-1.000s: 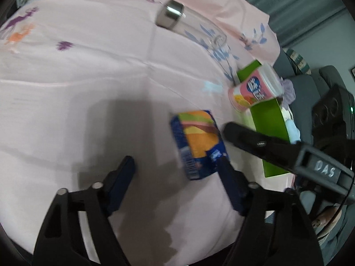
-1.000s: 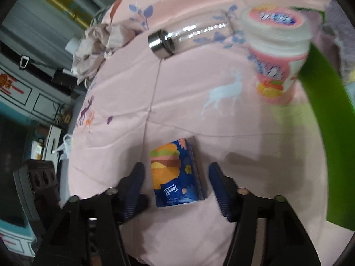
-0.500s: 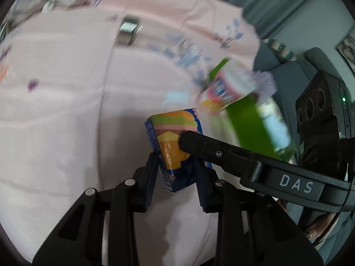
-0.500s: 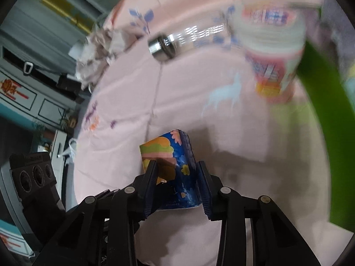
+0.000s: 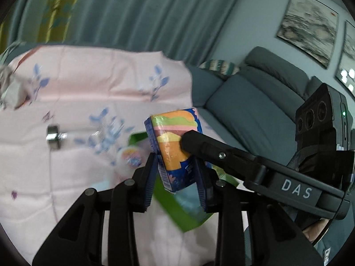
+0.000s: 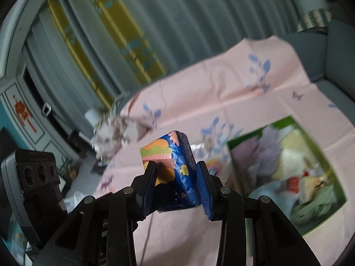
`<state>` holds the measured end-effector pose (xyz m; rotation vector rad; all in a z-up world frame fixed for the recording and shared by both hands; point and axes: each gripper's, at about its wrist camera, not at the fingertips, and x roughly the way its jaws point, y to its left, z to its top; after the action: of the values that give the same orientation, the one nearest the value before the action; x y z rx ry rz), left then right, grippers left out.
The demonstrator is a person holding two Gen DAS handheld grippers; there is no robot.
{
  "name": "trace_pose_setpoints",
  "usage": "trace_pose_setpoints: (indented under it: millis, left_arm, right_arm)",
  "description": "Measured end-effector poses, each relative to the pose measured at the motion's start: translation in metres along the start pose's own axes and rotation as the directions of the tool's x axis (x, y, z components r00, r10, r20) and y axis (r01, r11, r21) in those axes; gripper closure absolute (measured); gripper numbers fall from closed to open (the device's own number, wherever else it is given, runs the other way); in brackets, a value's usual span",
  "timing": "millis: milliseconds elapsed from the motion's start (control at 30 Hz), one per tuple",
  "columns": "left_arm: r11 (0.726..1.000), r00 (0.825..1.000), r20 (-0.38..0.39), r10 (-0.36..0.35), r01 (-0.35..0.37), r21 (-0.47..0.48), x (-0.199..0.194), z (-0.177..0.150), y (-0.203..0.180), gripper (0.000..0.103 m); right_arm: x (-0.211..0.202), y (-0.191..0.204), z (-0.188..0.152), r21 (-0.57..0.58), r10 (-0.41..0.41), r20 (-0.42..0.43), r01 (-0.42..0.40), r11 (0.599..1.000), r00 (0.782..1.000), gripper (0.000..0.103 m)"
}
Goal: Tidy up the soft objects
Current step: 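Carry the tissue pack with the right gripper over the green box, then lower the tissue pack into the box and open the right gripper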
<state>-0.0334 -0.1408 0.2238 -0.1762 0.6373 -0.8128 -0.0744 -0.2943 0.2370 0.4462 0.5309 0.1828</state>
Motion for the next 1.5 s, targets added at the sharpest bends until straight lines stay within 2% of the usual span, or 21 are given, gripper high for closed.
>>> trace_pose_setpoints:
  millis: [100, 233, 400, 700, 833, 1067, 1333, 1500]
  left_arm:
    - [0.999, 1.0, -0.001, -0.023, 0.023, 0.037, 0.014, 0.006, -0.016, 0.073]
    - [0.996, 0.997, -0.054, -0.048, 0.051, 0.073, 0.043, 0.002, -0.032, 0.073]
    - [0.996, 0.987, -0.142, -0.072, 0.08, 0.046, 0.085, -0.01, -0.038, 0.074]
    - [0.997, 0.965, -0.256, -0.059, 0.067, 0.023, 0.139, -0.025, -0.042, 0.074]
    - [0.999, 0.957, -0.29, -0.034, 0.042, 0.023, 0.156, -0.033, -0.041, 0.073]
    - [0.998, 0.95, -0.313, -0.021, 0.039, 0.051, 0.168, -0.036, -0.046, 0.071]
    - [0.998, 0.935, -0.355, -0.023, 0.039, 0.039, 0.184, -0.04, -0.046, 0.071]
    - [0.999, 0.933, -0.359, -0.013, 0.03, 0.043, 0.188, -0.044, -0.046, 0.068]
  right_arm:
    - [-0.013, -0.021, 0.004, 0.051, -0.015, 0.053, 0.012, 0.999, 0.999, 0.064]
    - [-0.02, -0.053, -0.003, 0.127, -0.05, 0.065, 0.041, 0.991, 0.997, 0.064]
    - [-0.013, -0.094, -0.012, 0.226, -0.108, 0.025, 0.1, 0.969, 0.994, 0.064]
    - [0.01, -0.149, -0.026, 0.362, -0.131, -0.058, 0.143, 0.921, 0.99, 0.064]
    - [0.016, -0.164, -0.033, 0.405, -0.128, -0.088, 0.153, 0.902, 0.988, 0.064]
    - [0.012, -0.183, -0.042, 0.475, -0.103, -0.078, 0.128, 0.871, 0.992, 0.064]
    - [0.015, -0.192, -0.043, 0.492, -0.161, -0.111, 0.195, 0.849, 0.981, 0.064]
    - [0.016, -0.197, -0.045, 0.501, -0.174, -0.125, 0.213, 0.839, 0.977, 0.064]
